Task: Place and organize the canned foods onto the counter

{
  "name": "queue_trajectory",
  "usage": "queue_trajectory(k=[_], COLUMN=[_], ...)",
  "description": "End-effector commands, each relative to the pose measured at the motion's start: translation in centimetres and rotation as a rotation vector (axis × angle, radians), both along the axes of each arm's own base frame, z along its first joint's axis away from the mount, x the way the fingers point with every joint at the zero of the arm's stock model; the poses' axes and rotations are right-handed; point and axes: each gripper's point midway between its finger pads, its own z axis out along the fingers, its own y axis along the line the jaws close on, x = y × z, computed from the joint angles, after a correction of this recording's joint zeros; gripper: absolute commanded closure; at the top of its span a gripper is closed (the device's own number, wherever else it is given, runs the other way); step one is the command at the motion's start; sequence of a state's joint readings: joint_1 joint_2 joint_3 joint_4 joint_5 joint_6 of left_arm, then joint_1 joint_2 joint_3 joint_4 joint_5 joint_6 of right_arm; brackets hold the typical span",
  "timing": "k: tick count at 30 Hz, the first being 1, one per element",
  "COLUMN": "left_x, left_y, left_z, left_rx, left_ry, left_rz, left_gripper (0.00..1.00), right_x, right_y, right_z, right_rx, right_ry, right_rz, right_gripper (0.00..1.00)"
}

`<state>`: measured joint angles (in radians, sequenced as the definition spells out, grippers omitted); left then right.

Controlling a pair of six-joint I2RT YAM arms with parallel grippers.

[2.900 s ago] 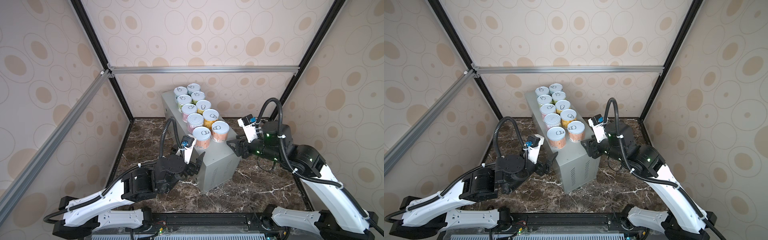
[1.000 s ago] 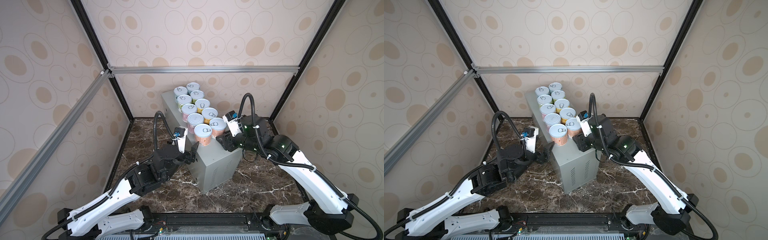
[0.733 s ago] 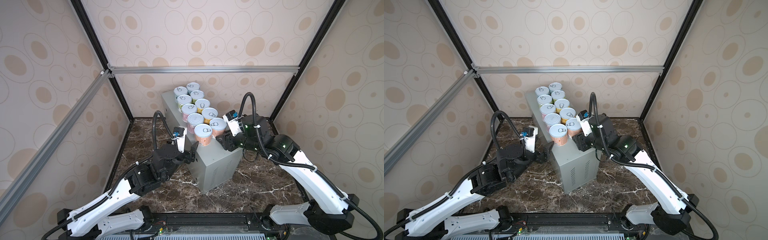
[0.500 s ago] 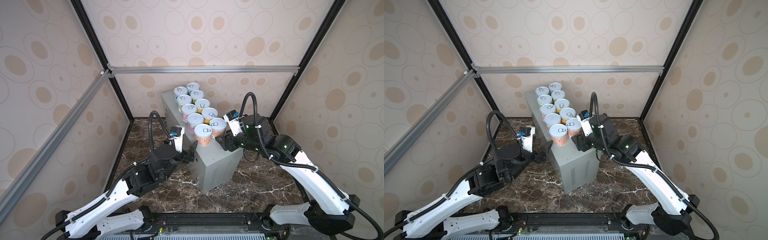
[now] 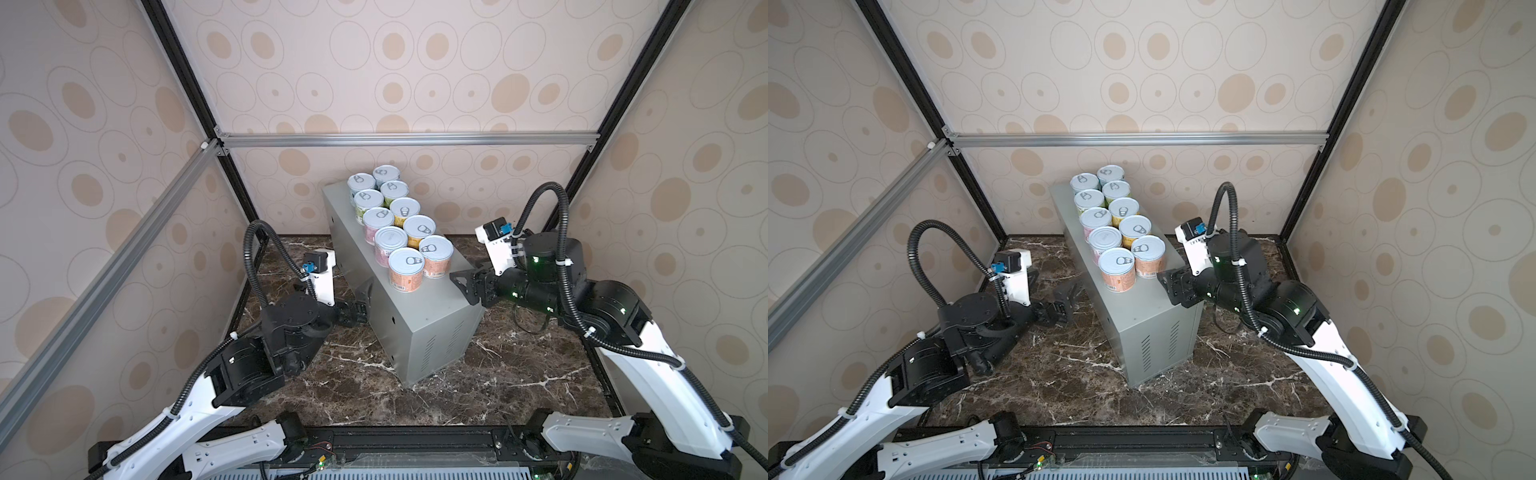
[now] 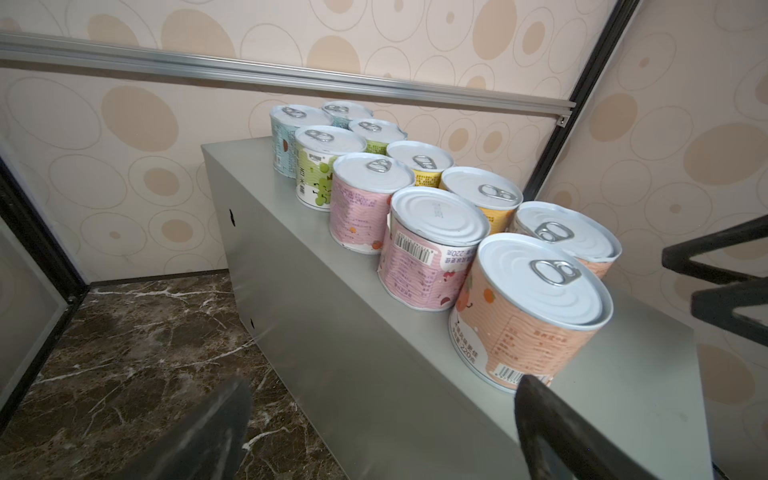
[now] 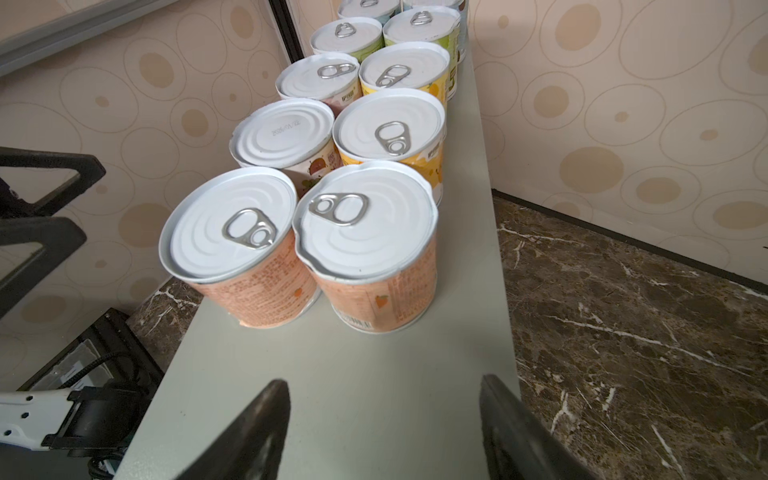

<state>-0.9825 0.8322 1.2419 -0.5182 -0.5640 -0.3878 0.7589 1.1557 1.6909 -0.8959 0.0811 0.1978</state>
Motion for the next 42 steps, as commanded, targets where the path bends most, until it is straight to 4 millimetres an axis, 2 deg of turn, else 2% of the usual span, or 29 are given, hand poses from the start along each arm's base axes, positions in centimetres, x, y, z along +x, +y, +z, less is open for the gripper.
queue_trajectory(k=[1,9,12,16,22,32,37,42], left_x=[-0.4,-0.8,-0.7,-0.5,-0.4,-0.4,-0.5,-0.6], left_y=[2.2,2.9,2.9,2.6,2.1,2.3,2.6,2.9], left_z=[0.0,-1.9,-3.0,-3.9,-5.2,-5.6,-5.8,-6.2], left_rx=[-0.005,0.001,0.023,0.023,0.03,0.04,0.037,0.046], left_ry=[0.03,0.065,0.088,0.099,0.107,0.097,0.093,0.093], left_rz=[0.067,0.08,0.091,0.087,0.078,0.082,0.084,0.088], left_gripper=[0.01,0.01,0.01,0.01,0.01,0.01,0.01,0.01], right_x=[-1.1,-1.8,-2.1,-1.7,-1.6,-2.5,-1.7,-1.1], right_y=[-0.7,-0.3,1.4,2.6,3.3,7.4,8.1,8.9], right_z=[0.1,-1.4,-2.5,-3.4,-2.7,-2.0,-1.9,-1.9], right_rx=[0.035,0.115,0.165,0.188,0.248,0.2,0.224,0.226], right_ry=[0.025,0.078,0.137,0.17,0.142,0.097,0.077,0.064], right_rz=[-0.007,-0.002,0.054,0.05,0.057,0.097,0.048,0.032], right_gripper=[0.27,0.39,0.41,0.42,0.48,0.5,0.58,0.58])
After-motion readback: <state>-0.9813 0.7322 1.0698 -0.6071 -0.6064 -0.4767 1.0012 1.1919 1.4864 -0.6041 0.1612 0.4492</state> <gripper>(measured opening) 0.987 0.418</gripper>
